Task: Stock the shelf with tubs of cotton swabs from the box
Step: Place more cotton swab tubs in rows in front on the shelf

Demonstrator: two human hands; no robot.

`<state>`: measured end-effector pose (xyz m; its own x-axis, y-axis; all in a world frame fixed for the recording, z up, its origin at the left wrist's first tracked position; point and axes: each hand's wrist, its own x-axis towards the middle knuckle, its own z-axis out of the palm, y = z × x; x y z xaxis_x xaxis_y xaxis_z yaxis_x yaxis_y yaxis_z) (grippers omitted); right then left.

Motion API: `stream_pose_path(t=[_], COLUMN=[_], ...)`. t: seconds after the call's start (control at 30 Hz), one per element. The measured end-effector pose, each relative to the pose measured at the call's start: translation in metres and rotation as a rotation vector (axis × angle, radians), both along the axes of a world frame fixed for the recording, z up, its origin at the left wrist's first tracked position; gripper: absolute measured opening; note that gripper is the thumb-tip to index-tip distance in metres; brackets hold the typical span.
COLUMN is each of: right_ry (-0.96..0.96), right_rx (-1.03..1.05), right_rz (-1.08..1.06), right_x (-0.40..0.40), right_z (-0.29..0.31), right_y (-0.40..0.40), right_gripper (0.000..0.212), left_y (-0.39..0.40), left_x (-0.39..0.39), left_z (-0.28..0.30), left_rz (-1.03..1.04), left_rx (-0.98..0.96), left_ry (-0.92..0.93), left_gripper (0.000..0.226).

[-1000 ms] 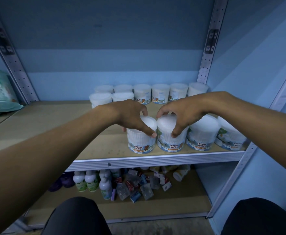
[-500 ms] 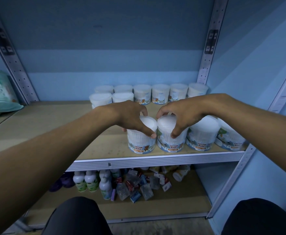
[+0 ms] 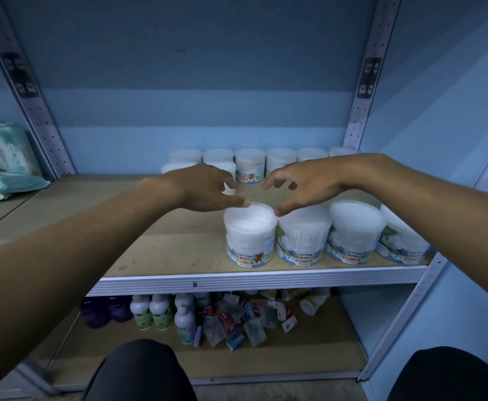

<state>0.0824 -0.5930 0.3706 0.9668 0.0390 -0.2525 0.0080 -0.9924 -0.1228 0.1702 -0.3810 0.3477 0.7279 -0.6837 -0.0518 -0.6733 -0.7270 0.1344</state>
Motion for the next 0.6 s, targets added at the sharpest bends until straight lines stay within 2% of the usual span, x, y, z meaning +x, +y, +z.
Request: stream_pose_path(t=[0.27,0.43,0.6], right_ry=[-0.018,-0.019,-0.079], right_rx=[-0.020,-0.015,-0.006], right_rz=[0.042,0.034,-0.020], right_x=[0.027,0.044,0.066], right_z=[-0.003,-0.010,-0.019], right_y=[0.016,0.025,0.034], right_gripper=[0.063,0.062,0.071], left_y=[0.029,0.039,0.047], left_x=[0.034,0.047,0.063], left_z=[-0.006,-0.012,-0.014], left_rz=[0.012,0.035,0.099], left_rx=[0.021,0.041,0.061], left_ry=[-0.081,-0.112,-0.106], left_gripper=[0.053,0.057,0.061])
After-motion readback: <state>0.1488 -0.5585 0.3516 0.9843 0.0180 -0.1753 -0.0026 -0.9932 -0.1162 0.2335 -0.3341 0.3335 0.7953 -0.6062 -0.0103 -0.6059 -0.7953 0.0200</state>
